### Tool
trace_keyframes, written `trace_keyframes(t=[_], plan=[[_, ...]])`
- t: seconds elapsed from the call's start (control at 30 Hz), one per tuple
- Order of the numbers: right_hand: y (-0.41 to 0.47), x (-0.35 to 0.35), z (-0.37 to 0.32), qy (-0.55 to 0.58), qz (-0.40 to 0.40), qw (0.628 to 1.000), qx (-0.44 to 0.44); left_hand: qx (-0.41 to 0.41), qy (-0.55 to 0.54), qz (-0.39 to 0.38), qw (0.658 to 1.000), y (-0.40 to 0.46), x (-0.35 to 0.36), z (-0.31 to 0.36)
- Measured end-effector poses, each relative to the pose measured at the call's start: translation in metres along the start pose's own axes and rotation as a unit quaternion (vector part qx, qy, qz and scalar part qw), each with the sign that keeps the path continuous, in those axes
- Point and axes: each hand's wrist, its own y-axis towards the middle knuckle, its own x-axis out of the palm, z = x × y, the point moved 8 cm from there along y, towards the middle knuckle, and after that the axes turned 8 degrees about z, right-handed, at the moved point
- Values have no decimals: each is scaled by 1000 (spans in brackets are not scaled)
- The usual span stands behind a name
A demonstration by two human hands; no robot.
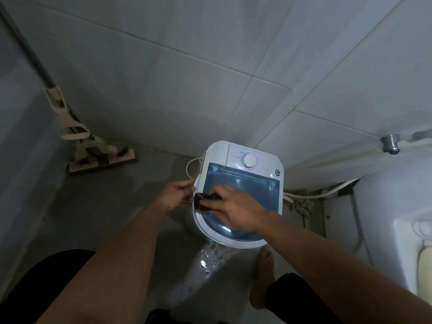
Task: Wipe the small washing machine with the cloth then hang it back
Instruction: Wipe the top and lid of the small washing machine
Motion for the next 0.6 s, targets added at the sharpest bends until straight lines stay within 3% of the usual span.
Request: trace_keyframes(t=[0.13, 0.23, 0.47, 0.6], plan=[[39, -43, 75, -15, 164, 965, 204, 9, 11, 18, 1000, 0, 0, 1], [55, -36, 106, -49, 159, 941, 294, 26, 26, 29, 999, -2, 1, 1], [12, 4, 39, -47, 162, 966, 197, 28, 23, 33, 999, -2, 2, 1], [-27, 22, -5, -29, 92, 989, 114, 31, 33, 39, 998, 2, 0, -2]])
